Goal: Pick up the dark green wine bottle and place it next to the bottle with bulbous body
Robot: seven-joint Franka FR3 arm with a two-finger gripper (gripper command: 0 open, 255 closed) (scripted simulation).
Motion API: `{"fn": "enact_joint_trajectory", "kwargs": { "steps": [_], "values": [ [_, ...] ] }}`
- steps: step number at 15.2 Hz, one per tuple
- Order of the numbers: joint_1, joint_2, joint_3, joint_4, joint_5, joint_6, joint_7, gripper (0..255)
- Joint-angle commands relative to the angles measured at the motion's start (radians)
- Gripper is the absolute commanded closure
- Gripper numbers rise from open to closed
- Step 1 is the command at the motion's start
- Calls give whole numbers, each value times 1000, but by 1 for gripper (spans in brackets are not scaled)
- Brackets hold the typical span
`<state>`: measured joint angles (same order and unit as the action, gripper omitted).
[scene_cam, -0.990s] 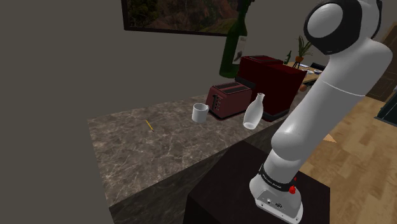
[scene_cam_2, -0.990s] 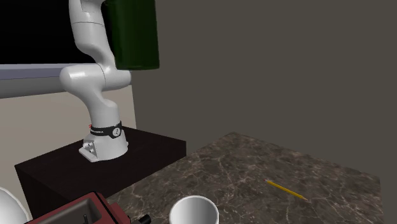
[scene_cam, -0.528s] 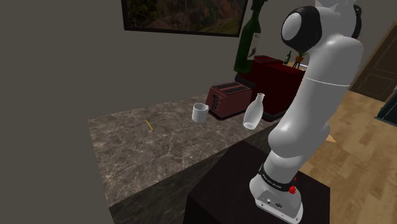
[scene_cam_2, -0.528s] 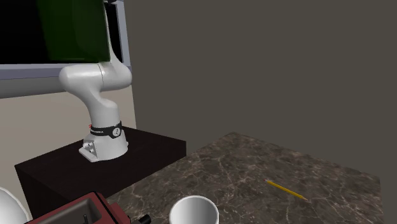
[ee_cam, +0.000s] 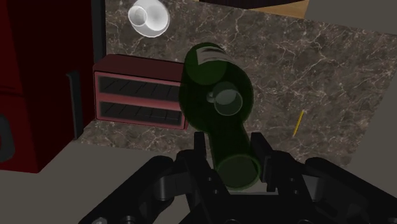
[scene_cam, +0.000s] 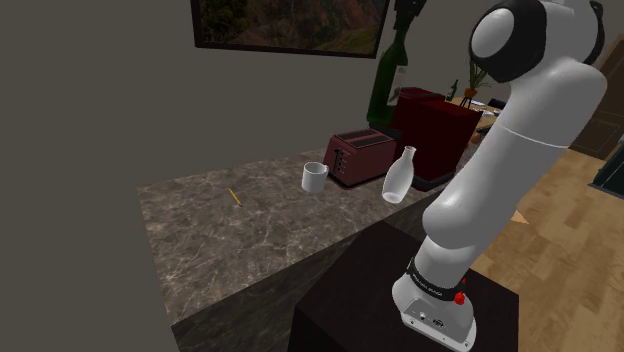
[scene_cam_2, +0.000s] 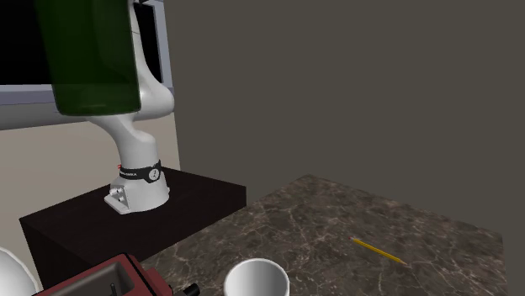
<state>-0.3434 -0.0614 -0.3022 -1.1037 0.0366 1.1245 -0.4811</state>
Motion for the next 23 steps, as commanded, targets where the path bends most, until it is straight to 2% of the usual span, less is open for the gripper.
{"fn": "enact_joint_trajectory", "kwargs": {
  "steps": [1,11,23],
  "values": [
    [6,-37,9,-80,-14,46,8,255],
    [12,-163,33,-377,-49,222,29,255],
    [8,-255,44,-642,-70,398,41,255]
  ]
}}
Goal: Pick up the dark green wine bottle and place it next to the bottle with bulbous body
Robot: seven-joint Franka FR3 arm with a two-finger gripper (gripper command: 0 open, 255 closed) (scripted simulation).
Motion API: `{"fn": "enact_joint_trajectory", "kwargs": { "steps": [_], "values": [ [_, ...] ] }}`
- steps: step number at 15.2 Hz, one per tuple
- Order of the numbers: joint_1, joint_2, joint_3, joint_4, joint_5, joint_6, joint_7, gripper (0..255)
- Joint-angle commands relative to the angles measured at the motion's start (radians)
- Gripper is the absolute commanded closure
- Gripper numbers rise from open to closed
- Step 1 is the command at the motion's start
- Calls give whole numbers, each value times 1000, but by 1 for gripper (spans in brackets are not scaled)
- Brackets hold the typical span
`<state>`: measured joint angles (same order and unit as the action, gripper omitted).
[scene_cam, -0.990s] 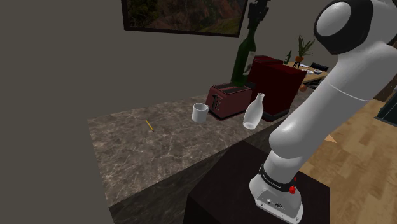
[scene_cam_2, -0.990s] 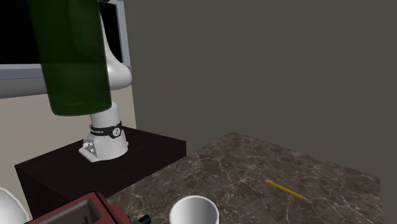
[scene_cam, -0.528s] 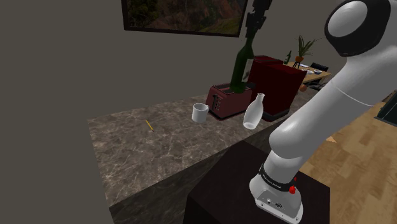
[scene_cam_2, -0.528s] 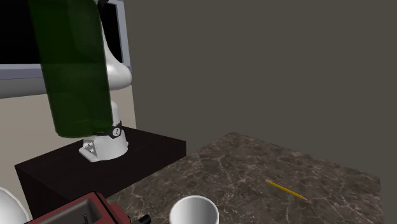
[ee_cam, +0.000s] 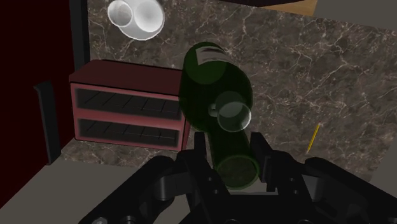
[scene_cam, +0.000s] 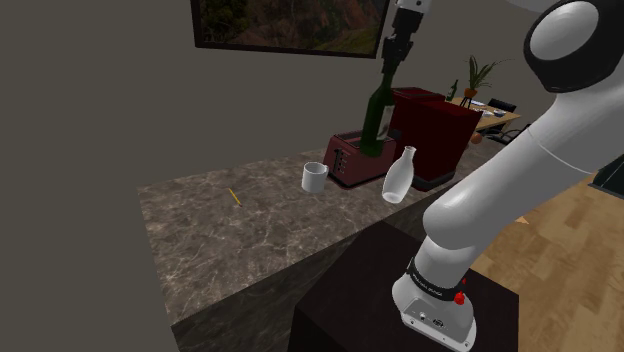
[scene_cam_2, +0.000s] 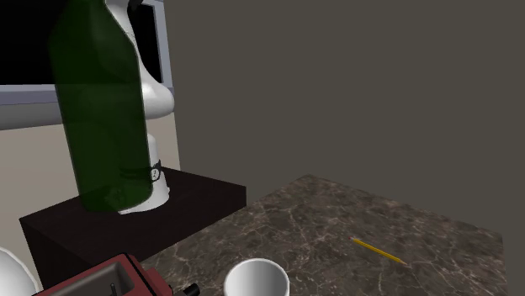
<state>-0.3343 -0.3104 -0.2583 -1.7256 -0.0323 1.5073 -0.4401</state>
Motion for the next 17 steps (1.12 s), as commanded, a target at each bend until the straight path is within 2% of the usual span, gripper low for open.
{"fn": "enact_joint_trajectory", "kwargs": {
  "steps": [1,17],
  "values": [
    [-1,-12,0,-40,-3,29,1,255],
    [-9,-70,-1,-313,-18,245,5,255]
  ]
}}
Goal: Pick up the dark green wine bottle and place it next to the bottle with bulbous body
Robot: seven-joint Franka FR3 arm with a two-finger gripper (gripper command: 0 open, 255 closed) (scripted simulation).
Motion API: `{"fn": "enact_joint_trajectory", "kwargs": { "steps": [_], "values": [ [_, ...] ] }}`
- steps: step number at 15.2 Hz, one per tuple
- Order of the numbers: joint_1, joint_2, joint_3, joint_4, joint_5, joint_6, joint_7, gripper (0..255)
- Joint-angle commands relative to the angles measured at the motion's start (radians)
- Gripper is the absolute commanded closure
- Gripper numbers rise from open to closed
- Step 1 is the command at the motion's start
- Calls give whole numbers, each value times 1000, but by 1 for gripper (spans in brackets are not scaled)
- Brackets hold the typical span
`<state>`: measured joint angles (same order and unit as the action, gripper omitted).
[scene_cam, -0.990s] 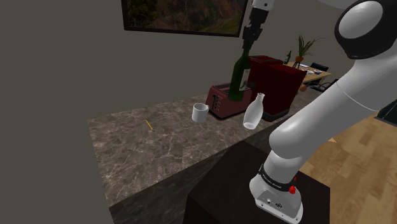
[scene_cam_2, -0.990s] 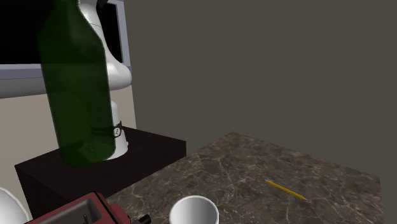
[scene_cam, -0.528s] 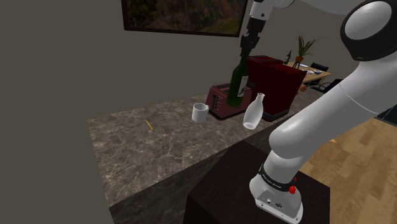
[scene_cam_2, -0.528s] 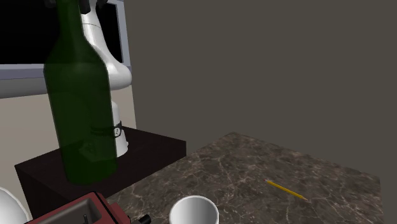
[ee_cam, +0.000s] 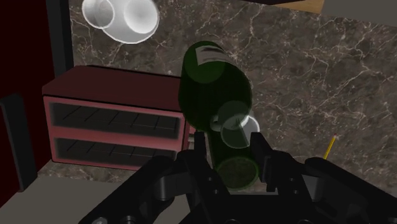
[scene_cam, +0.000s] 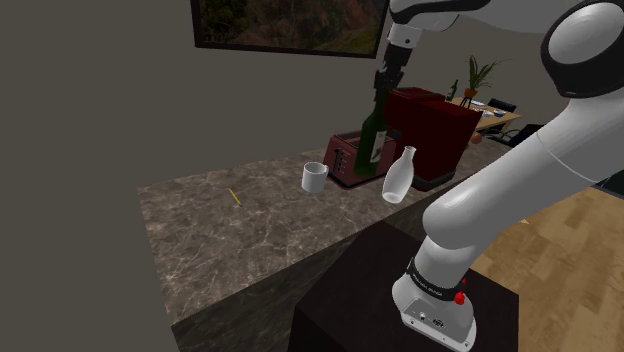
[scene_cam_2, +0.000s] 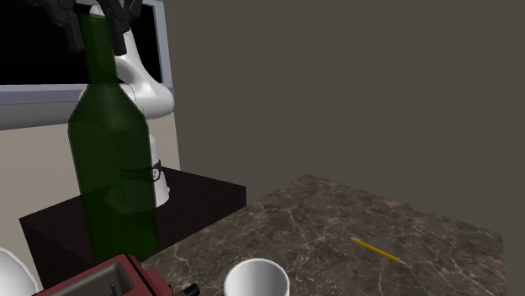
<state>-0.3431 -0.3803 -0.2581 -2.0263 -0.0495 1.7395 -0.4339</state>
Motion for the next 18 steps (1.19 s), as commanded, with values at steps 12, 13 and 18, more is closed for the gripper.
{"fn": "enact_joint_trajectory", "kwargs": {
  "steps": [12,13,18],
  "values": [
    [-6,-6,-10,-179,-6,174,-4,255],
    [-6,-5,-11,-191,-7,187,-5,255],
    [-7,3,-16,-251,-7,256,-8,255]
  ]
}}
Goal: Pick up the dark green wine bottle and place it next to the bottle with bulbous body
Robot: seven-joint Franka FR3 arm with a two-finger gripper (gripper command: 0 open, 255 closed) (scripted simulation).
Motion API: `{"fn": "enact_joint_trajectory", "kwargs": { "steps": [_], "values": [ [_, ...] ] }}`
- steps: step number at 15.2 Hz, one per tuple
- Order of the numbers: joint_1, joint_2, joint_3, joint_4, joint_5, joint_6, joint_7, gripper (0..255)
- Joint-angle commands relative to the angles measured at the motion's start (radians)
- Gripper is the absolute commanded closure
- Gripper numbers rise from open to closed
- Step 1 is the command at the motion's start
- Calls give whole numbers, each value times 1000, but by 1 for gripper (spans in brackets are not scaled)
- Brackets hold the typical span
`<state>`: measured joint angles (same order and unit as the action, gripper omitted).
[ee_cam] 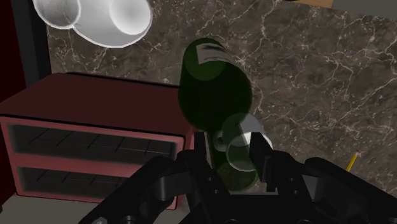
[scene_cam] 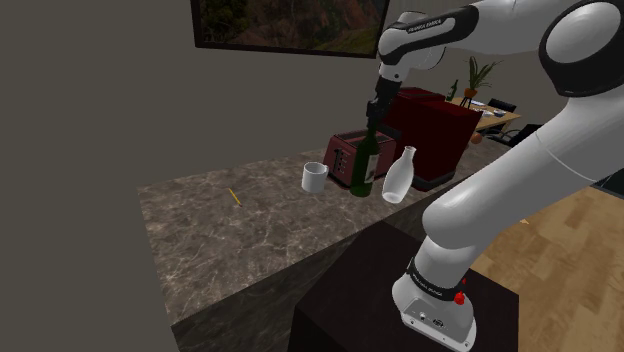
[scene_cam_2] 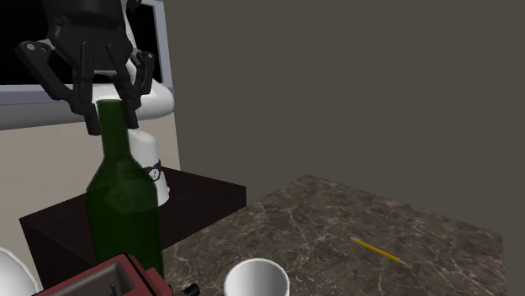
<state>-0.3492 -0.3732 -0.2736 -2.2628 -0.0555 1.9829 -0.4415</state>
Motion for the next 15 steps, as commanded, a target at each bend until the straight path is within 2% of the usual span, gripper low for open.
{"fn": "enact_joint_trajectory", "kwargs": {
  "steps": [1,7,14,15],
  "values": [
    [-1,-1,-2,-26,-1,26,-1,255],
    [-2,18,-9,-91,0,109,-7,255],
    [-2,18,-9,-91,0,109,-7,255],
    [-2,18,-9,-91,0,109,-7,0]
  ]
}}
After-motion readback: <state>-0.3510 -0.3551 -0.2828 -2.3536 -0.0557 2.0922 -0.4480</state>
